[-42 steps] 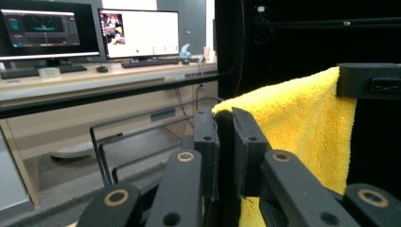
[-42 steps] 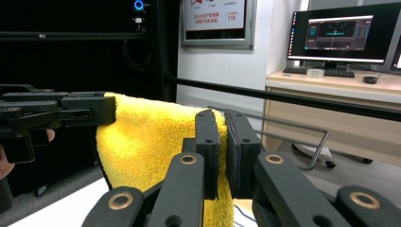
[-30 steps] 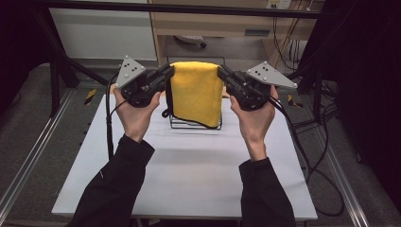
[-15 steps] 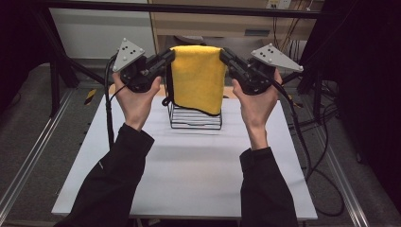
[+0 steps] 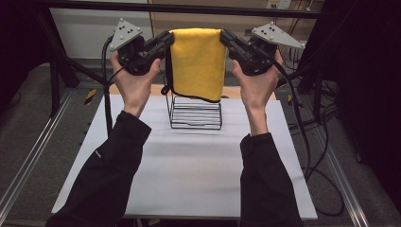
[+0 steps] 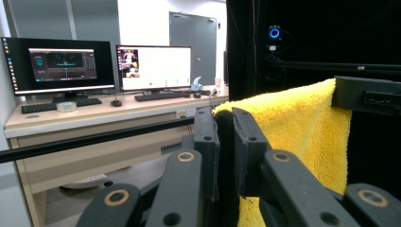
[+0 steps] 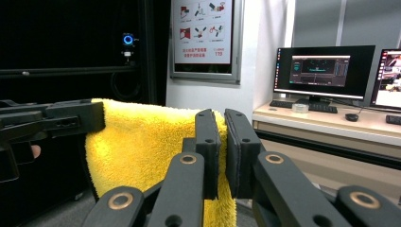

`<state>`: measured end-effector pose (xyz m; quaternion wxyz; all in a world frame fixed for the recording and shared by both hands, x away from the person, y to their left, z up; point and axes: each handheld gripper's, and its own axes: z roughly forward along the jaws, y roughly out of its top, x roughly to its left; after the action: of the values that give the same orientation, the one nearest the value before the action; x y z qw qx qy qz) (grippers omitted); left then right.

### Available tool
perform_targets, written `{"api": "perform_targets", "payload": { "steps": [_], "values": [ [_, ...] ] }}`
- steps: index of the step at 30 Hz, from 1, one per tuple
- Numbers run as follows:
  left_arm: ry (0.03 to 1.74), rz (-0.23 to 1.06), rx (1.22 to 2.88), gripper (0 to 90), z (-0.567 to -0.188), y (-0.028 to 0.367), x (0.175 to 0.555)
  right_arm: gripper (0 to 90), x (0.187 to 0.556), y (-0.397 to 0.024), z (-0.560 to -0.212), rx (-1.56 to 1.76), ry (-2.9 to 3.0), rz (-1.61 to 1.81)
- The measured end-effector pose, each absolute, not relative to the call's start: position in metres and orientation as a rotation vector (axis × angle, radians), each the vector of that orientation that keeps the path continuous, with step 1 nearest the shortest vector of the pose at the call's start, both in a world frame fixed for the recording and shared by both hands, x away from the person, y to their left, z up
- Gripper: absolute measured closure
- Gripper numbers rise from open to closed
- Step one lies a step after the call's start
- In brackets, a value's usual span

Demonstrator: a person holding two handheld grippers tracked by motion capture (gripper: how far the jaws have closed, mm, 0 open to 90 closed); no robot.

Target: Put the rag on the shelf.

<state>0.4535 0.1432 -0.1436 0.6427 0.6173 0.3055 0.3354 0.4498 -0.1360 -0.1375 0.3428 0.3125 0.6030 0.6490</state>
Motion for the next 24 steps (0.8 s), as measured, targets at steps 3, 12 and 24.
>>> {"api": "perform_targets", "payload": {
  "steps": [3, 12, 24],
  "values": [
    [0.697, 0.766, 1.404, 81.6, -0.139, 0.143, 0.457, 84.8, 0.456, -0.135, -0.133, 0.815, 1.566, 1.686],
    [0.685, 0.805, 1.401, 81.5, -0.12, 0.142, 0.467, 84.8, 0.471, -0.134, -0.119, 0.816, 1.537, 1.714],
    [0.698, 0.797, 1.37, 81.5, -0.107, 0.14, 0.488, 84.8, 0.493, -0.133, -0.108, 0.826, 1.501, 1.713]
  ]
}}
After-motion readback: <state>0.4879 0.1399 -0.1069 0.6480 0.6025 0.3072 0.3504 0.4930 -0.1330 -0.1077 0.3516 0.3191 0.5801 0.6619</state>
